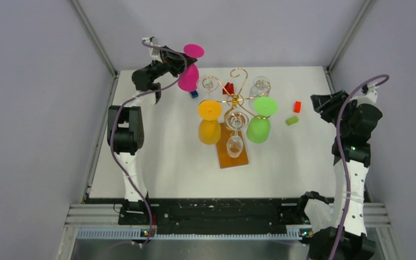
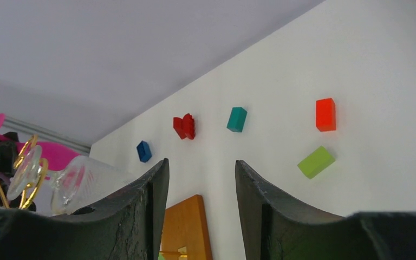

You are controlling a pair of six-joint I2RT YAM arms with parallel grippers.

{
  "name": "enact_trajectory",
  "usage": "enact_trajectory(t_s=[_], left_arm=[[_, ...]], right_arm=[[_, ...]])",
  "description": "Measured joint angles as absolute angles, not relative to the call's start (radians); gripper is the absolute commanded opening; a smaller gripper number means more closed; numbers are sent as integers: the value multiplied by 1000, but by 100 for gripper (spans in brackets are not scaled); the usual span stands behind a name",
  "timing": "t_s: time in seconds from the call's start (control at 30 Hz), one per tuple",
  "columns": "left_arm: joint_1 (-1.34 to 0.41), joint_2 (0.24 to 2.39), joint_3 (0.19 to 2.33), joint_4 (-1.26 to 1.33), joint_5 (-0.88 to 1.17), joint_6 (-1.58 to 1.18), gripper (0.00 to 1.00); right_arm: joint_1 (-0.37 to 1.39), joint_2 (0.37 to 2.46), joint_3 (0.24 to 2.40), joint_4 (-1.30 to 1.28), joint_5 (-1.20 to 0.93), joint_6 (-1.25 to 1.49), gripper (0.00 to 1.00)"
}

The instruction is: Place the wine glass upside down on the wine glass rack

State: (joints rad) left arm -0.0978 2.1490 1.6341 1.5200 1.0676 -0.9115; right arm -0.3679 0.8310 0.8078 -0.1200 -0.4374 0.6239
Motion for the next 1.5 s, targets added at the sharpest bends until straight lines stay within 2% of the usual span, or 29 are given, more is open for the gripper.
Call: enact_trajectory(t_s=[0.2, 0.33, 0.53, 0.77, 0.97, 1.2, 1.5], left_arm=[[-58, 2104, 1512, 1518, 1045, -893, 0], [-46, 2062, 1476, 1519, 1030, -883, 0], [-37, 2024, 1475, 1520, 1023, -880, 0], [-34, 2020, 1473, 1520, 1022, -881, 0], [-34, 2020, 1473, 1520, 1023, -881, 0], [-34, 2020, 1473, 1520, 1023, -881, 0], [-34, 2020, 1473, 1520, 1023, -882, 0]], right_arm=[[-272, 866, 955, -185, -391, 593, 47], [-216, 962, 1137, -253, -386, 558, 46], [-117, 1190, 1489, -415, -379, 477, 46], [165, 1469, 1902, -672, -308, 336, 50], [315, 1717, 2234, -889, -229, 207, 49], [381, 1846, 2321, -1014, -173, 131, 43], [437, 1859, 2326, -1056, -140, 61, 40]])
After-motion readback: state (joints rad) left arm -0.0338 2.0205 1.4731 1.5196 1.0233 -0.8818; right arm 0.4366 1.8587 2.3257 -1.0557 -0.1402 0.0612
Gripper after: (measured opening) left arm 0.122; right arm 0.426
